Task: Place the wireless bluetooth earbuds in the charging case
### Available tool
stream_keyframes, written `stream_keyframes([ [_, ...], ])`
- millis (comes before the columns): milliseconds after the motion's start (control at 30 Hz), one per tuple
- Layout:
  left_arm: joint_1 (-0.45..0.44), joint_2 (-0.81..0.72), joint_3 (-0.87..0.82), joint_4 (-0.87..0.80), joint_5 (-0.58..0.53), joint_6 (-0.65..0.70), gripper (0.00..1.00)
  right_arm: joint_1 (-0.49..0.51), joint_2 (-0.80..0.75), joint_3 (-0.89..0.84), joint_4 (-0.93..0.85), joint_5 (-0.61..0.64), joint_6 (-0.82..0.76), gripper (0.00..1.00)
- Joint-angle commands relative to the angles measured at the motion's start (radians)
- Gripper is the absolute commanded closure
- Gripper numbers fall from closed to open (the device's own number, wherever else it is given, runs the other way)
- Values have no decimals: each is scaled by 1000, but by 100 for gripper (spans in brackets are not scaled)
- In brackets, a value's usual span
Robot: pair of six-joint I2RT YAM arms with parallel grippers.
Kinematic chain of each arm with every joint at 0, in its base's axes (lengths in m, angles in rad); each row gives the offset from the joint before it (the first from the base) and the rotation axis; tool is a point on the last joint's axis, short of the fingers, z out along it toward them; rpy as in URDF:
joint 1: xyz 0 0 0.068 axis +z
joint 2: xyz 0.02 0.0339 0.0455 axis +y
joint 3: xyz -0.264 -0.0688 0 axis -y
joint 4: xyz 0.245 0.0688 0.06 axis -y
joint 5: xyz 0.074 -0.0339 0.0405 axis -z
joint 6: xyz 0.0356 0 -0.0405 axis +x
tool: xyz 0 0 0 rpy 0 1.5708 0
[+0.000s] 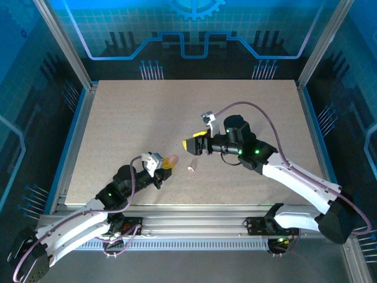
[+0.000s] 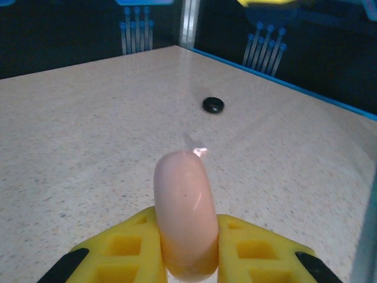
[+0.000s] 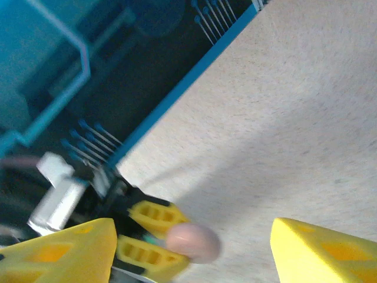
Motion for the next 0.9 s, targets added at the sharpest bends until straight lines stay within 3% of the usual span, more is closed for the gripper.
stream_keyframes([
  [0, -3, 32, 70, -80, 164, 62, 89, -15, -36, 44, -185, -104, -472, 33],
  [167, -3, 105, 101, -55, 286, 59, 88, -17, -48, 62, -346, -196, -893, 41],
  [300, -3, 154, 138, -70, 358, 73, 88, -18, -42, 65, -430, -232, -1107, 43],
  [533, -4, 172, 147, -52, 384, 103, 87, 0, 45, 122, -547, -270, -1251, 45],
  [867, -3, 166, 135, -33, 403, 100, 88, 35, 196, 210, -614, -284, -1321, 47],
])
